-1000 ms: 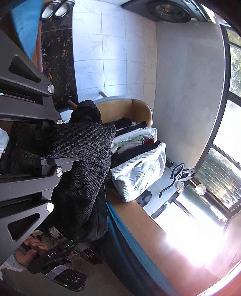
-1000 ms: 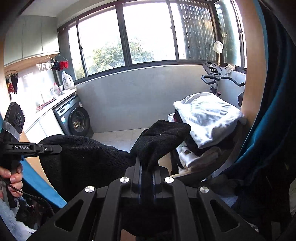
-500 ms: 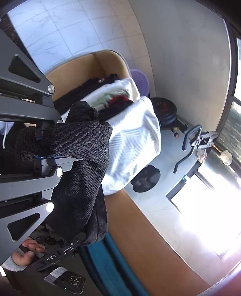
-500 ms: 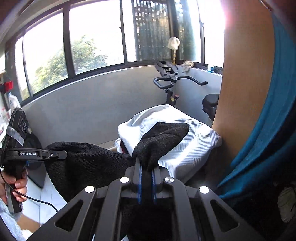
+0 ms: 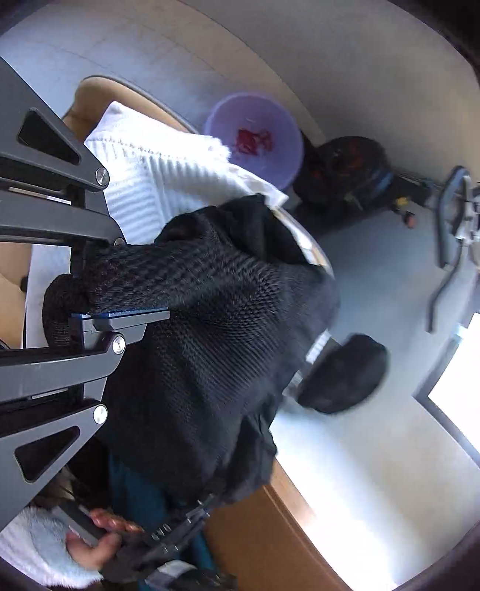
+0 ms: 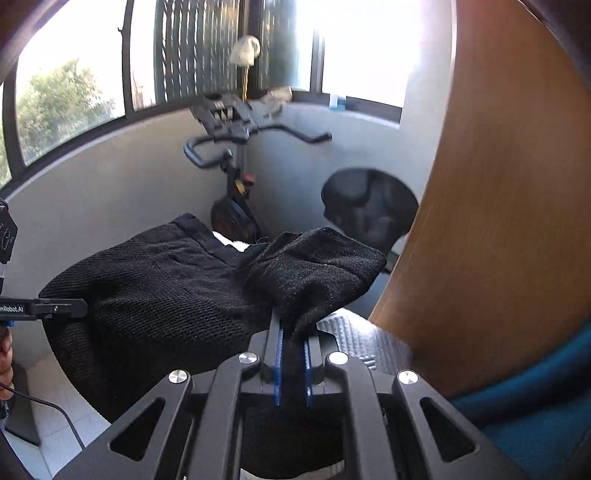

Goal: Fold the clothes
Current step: 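Carry the folded black garment with both grippers toward the clothes-stacked chair, then lower the black garment onto the clothes stack and open both grippers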

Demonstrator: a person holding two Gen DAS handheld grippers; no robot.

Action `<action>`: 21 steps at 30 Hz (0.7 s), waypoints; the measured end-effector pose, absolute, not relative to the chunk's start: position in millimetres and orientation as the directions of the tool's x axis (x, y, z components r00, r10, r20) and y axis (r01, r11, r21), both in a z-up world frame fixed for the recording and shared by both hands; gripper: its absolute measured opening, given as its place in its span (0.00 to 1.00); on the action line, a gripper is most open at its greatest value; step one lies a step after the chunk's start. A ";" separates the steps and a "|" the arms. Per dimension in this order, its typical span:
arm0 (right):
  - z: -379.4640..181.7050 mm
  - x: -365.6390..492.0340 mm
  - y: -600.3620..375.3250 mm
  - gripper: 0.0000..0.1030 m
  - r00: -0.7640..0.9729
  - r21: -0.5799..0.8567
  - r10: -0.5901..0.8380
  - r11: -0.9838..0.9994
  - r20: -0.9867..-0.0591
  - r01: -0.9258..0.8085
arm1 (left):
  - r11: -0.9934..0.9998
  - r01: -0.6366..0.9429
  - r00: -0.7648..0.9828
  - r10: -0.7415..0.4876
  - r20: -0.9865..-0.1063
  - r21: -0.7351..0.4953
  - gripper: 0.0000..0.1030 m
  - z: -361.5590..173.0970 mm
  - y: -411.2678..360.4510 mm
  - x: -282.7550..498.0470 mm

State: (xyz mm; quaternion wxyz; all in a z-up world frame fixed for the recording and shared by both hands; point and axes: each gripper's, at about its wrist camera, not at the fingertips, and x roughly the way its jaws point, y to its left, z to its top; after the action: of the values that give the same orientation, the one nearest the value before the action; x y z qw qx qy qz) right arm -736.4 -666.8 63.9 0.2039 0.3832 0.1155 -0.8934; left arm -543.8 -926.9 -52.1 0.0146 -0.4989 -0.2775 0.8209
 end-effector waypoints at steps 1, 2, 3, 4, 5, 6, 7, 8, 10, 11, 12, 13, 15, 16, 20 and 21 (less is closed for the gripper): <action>41.0 -748.0 -670.9 0.08 -0.589 -0.054 -0.250 -0.892 -0.768 0.450 | -0.849 0.267 -0.461 0.304 -0.834 -0.457 0.10 -71.7 -924.6 -551.2; 21.2 -756.7 -673.2 0.11 -0.557 -0.061 -0.224 -0.893 -0.800 0.446 | -0.846 0.260 -0.466 0.312 -0.828 -0.465 0.10 -75.9 -921.9 -550.0; 12.5 -759.6 -672.6 0.12 -0.538 -0.057 -0.214 -0.895 -0.815 0.442 | -0.856 0.242 -0.477 0.304 -0.824 -0.456 0.10 -73.8 -918.8 -547.5; 8.2 -760.5 -671.2 0.20 -0.526 -0.046 -0.213 -0.899 -0.824 0.436 | -0.860 0.234 -0.473 0.307 -0.826 -0.453 0.10 -71.6 -918.9 -546.8; 7.9 -758.5 -666.3 0.30 -0.523 -0.033 -0.214 -0.906 -0.825 0.422 | -0.864 0.226 -0.468 0.309 -0.828 -0.450 0.10 -69.4 -919.0 -546.0; 13.2 -751.1 -656.8 0.37 -0.537 -0.017 -0.220 -0.916 -0.814 0.401 | -0.864 0.219 -0.463 0.316 -0.828 -0.452 0.11 -67.3 -920.0 -545.2; 21.1 -742.9 -649.2 0.50 -0.558 -0.007 -0.228 -0.922 -0.798 0.387 | -0.854 0.219 -0.456 0.338 -0.823 -0.472 0.11 -66.0 -924.1 -544.3; 31.1 -734.3 -641.8 0.60 -0.588 -0.003 -0.234 -0.928 -0.774 0.373 | -0.844 0.218 -0.449 0.359 -0.818 -0.490 0.13 -64.7 -927.8 -543.4; 48.9 -704.4 -622.2 0.64 -0.626 0.054 -0.280 -0.933 -0.728 0.355 | -0.837 0.212 -0.436 0.382 -0.815 -0.505 0.16 -62.7 -932.1 -540.2; 57.3 -688.3 -612.0 0.64 -0.641 0.089 -0.305 -0.933 -0.704 0.347 | -0.834 0.207 -0.430 0.391 -0.814 -0.511 0.18 -61.8 -933.8 -538.2; 61.7 -673.8 -609.6 0.64 -0.634 0.125 -0.339 -0.925 -0.695 0.358 | -0.834 0.202 -0.429 0.397 -0.812 -0.514 0.19 -60.8 -935.2 -535.5; 60.6 -659.7 -611.5 0.64 -0.613 0.153 -0.372 -0.912 -0.697 0.380 | -0.833 0.197 -0.427 0.402 -0.810 -0.518 0.20 -59.9 -936.7 -532.8; 45.8 -636.3 -627.3 0.64 -0.539 0.194 -0.435 -0.874 -0.721 0.445 | -0.827 0.185 -0.424 0.419 -0.803 -0.530 0.22 -58.5 -940.8 -527.9; 31.3 -627.1 -638.8 0.63 -0.485 0.213 -0.458 -0.852 -0.745 0.478 | -0.828 0.181 -0.423 0.422 -0.802 -0.531 0.23 -58.5 -943.7 -527.3; -24.6 -624.1 -668.2 0.47 -0.387 0.248 -0.440 -0.856 -0.810 0.454 | -0.832 0.171 -0.421 0.422 -0.803 -0.527 0.23 -58.7 -952.4 -529.9; -34.8 -630.1 -670.1 0.37 -0.379 0.268 -0.434 -0.869 -0.817 0.417 | -0.839 0.167 -0.424 0.413 -0.806 -0.518 0.23 -58.1 -952.0 -533.1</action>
State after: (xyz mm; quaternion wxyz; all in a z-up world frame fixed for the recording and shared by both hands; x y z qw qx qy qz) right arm -630.1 -670.1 -34.8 0.2563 0.4949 -0.0085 -0.8303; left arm -533.1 -952.0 -58.1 0.0771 -0.5313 -0.2731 0.7983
